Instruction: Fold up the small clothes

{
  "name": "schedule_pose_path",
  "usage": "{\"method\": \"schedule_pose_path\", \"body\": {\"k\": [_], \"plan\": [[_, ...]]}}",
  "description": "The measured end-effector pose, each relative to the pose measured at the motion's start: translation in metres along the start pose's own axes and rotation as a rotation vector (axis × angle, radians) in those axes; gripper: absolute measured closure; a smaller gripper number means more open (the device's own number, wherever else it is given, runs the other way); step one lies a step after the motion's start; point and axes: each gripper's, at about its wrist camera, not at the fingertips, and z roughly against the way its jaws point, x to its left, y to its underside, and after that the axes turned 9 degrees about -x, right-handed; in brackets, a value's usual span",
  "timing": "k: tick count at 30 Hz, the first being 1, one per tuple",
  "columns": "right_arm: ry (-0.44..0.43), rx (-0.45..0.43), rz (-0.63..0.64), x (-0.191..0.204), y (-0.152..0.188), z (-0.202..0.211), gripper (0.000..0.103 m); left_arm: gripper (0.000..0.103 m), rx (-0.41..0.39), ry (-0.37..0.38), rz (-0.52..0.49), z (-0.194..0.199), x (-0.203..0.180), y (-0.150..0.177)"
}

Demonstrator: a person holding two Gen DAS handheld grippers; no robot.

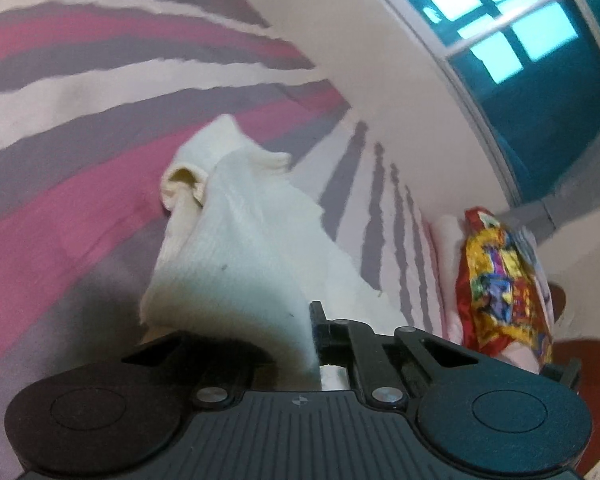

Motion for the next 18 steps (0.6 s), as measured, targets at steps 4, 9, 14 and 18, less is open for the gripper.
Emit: {"method": "schedule_pose_path", "body": {"k": [4, 9, 14, 18], "plan": [[-0.045, -0.005, -0.047, -0.017, -0.001, 0.009, 0.038, 0.095, -0.004, 0.05, -0.185, 0.001, -0.034, 0.006], [-0.069, -0.005, -0.117, -0.044, 0.0, 0.017, 0.038, 0.095, 0.056, 0.135, -0.476, -0.009, -0.087, 0.025], [-0.121, 0.007, -0.228, -0.078, 0.001, 0.022, 0.039, 0.095, 0.171, 0.2, -0.751, -0.024, -0.129, 0.061], [-0.155, 0.006, -0.267, -0.103, -0.005, 0.026, 0.038, 0.095, 0.238, 0.212, -0.814, -0.029, -0.139, 0.076]]}}
